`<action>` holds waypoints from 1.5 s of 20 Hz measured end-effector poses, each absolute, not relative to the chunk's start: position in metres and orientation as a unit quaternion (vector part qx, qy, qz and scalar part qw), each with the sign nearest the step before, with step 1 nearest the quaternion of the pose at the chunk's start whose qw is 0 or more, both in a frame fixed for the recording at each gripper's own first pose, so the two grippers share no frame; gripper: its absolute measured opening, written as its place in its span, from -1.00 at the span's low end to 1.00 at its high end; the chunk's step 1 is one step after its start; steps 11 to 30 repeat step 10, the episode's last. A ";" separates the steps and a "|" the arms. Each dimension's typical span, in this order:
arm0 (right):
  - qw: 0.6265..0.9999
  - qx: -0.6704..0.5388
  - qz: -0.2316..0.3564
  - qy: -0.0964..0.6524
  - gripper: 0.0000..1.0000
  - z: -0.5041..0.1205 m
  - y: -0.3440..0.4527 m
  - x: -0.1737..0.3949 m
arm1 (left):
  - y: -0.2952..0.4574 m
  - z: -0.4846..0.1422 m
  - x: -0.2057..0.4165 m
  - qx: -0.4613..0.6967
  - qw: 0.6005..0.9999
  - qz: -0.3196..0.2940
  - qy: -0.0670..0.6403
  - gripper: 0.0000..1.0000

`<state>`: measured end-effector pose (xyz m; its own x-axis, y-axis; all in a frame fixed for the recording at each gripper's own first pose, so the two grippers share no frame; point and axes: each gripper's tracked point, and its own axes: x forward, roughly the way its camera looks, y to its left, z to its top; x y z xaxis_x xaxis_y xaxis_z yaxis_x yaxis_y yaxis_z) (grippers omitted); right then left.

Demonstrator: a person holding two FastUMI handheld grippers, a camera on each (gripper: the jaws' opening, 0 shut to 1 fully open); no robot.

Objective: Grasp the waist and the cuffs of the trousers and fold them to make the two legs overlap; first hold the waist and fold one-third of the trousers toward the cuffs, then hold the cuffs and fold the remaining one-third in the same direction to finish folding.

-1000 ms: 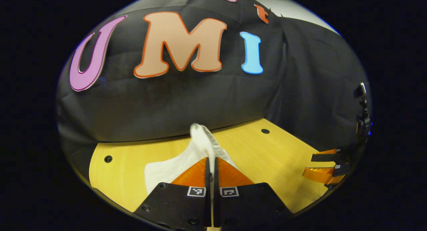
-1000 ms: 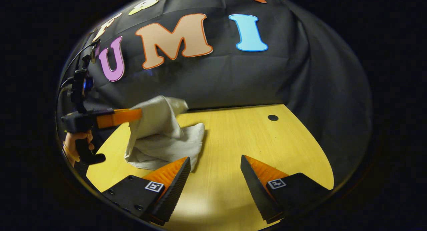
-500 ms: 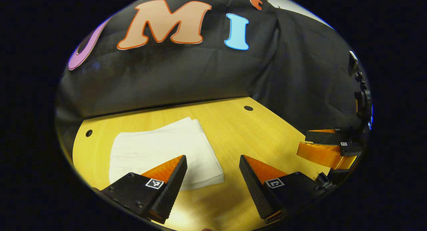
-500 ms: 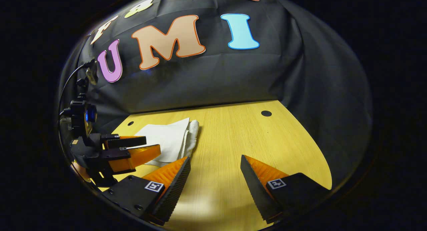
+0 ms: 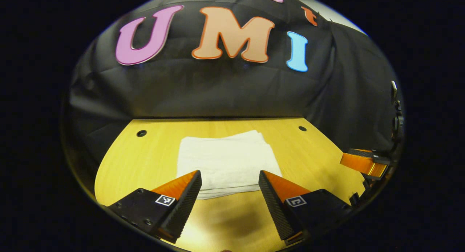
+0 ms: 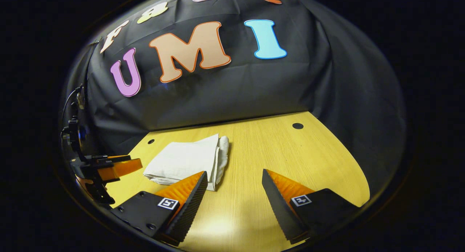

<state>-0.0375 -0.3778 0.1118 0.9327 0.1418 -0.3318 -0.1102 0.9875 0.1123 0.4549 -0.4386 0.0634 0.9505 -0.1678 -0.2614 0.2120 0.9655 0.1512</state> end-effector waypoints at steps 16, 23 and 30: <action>0.982 0.038 0.059 0.175 0.93 0.102 -0.352 -0.067 | -0.406 0.064 0.456 0.046 0.988 -0.042 0.141 0.89; 0.982 0.038 0.059 0.175 0.93 0.102 -0.352 -0.067 | -0.406 0.064 0.456 0.046 0.988 -0.042 0.141 0.89; 0.982 0.038 0.059 0.175 0.93 0.102 -0.352 -0.067 | -0.406 0.064 0.456 0.046 0.988 -0.042 0.141 0.89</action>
